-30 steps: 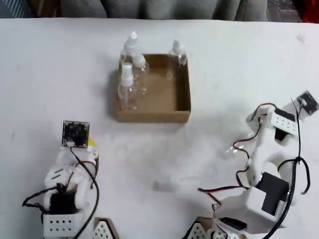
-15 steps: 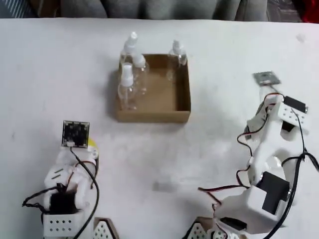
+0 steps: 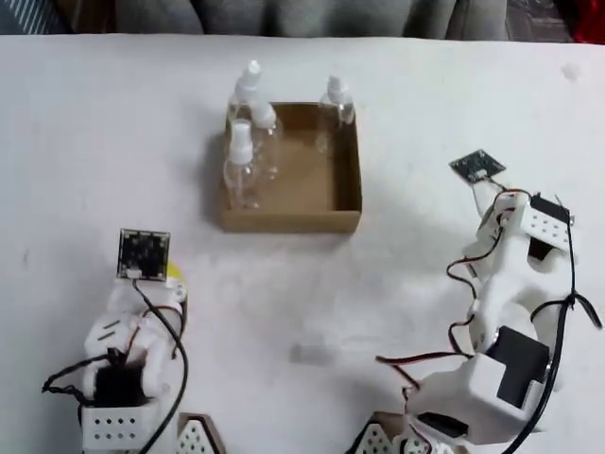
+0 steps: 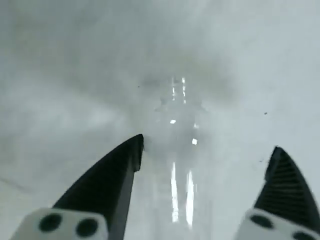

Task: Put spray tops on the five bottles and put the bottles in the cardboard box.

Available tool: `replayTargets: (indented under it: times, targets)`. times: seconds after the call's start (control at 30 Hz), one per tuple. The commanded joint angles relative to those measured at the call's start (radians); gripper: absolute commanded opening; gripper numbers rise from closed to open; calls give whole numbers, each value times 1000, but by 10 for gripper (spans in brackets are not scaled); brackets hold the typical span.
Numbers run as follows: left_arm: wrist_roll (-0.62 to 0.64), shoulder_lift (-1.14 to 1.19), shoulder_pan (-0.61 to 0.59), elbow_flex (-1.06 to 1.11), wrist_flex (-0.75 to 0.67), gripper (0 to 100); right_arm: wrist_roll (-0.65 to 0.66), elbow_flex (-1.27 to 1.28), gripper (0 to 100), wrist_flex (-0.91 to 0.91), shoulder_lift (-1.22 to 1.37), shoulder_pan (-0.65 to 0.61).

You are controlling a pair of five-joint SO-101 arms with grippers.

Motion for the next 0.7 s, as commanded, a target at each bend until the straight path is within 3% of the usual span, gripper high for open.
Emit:
replayTargets:
  times: [0.0,0.17,0.37,0.5,0.67]
  targets:
    - [-8,-16,-12,-2,8,22,28,-11,344,-8,-25,7]
    - [-8,-16,-12,-2,8,22,184,-14,334,159,-102,10]
    - [-8,-16,-12,-2,9,22,239,0,200,234,-194,81]
    - [-8,-16,-12,-2,18,22,239,41,259,228,-196,102]
    - [-9,-16,-7,-2,28,22,236,127,337,74,-196,96]
